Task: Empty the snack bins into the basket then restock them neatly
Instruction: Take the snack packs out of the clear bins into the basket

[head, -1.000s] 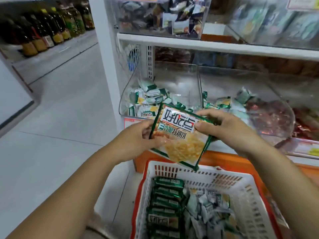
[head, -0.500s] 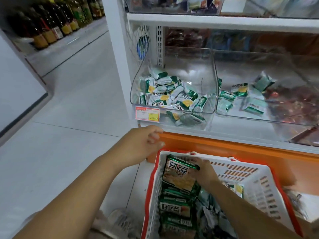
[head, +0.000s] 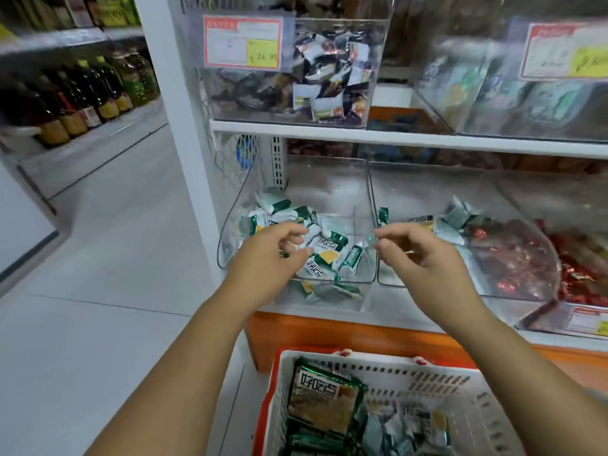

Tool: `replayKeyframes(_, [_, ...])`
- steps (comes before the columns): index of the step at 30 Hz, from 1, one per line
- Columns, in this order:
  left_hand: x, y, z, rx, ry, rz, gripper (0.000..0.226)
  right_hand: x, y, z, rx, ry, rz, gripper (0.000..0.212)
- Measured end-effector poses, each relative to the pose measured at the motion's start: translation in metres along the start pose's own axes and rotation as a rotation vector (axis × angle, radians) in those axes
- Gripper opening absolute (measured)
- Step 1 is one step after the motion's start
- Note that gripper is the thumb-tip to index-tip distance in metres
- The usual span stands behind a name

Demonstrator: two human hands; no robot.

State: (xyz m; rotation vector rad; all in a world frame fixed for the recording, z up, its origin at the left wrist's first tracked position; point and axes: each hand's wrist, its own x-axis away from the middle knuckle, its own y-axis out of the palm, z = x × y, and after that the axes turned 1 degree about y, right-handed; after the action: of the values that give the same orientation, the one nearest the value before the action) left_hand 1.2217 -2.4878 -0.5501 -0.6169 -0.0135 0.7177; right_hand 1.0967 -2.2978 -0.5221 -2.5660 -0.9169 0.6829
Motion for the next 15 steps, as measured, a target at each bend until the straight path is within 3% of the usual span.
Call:
replayKeyframes(4, [-0.019, 0.001, -0.018, -0.082, -0.047, -0.046, 0.036, -0.051, 0.008, 0.007, 0.296, -0.035, -0.344, 0.021])
replayKeyframes(6, [-0.024, -0.002, -0.029, -0.096, -0.096, -0.042, 0.042, -0.084, 0.021, 0.007, 0.399, -0.061, -0.437, 0.024])
replayKeyframes(11, [-0.04, -0.01, -0.04, -0.063, -0.141, 0.064, 0.055, -0.159, 0.06, 0.006, 0.63, 0.007, -0.675, 0.059])
replayKeyframes(15, [-0.053, -0.008, -0.047, -0.115, -0.137, 0.083, 0.063, -0.198, 0.096, 0.025, 0.659, 0.077, -0.818, 0.086])
